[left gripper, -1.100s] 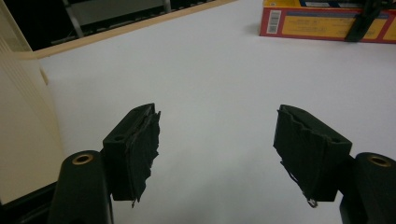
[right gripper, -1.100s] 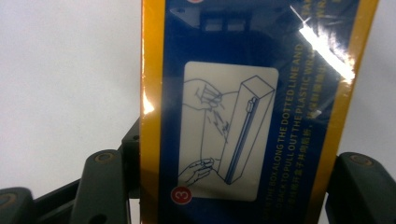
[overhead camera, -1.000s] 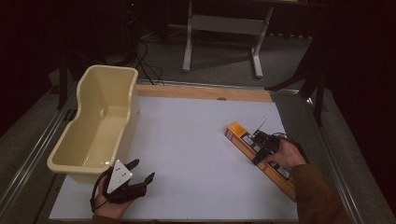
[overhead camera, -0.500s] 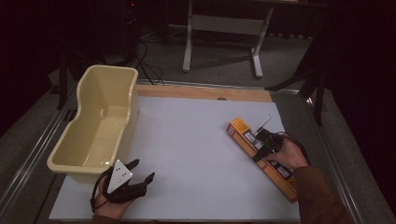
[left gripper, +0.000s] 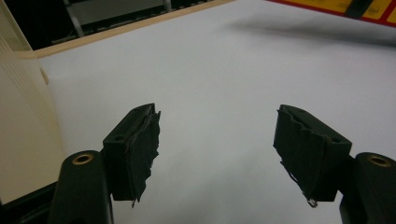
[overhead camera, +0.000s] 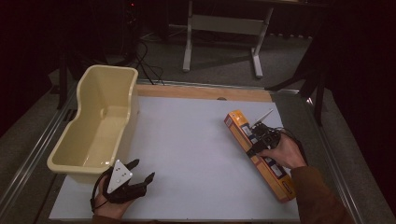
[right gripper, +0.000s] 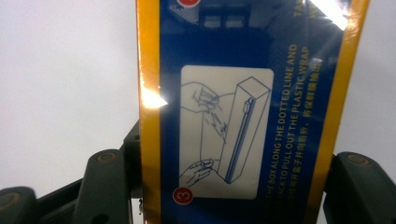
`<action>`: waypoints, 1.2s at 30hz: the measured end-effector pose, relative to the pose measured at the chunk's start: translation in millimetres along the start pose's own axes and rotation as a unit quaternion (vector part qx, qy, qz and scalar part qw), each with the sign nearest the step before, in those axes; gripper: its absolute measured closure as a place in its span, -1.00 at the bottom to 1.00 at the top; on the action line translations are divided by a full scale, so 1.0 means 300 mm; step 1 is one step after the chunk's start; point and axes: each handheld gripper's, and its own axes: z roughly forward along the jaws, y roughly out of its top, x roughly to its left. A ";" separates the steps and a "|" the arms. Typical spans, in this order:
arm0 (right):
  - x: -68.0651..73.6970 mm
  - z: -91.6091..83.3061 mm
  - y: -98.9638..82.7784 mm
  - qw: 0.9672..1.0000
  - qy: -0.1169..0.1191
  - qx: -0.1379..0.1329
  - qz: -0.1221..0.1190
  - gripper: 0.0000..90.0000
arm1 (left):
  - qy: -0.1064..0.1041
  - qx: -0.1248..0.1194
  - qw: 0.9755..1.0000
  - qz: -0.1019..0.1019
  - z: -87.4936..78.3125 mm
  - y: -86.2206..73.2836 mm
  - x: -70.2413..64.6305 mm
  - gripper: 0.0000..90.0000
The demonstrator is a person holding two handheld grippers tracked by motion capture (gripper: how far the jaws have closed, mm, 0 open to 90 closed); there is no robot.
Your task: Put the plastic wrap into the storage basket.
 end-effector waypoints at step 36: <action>0.370 -0.162 0.203 0.988 0.117 -0.100 -0.020 -0.13 | 0.001 -0.004 1.000 0.000 -0.005 0.002 0.000 -0.32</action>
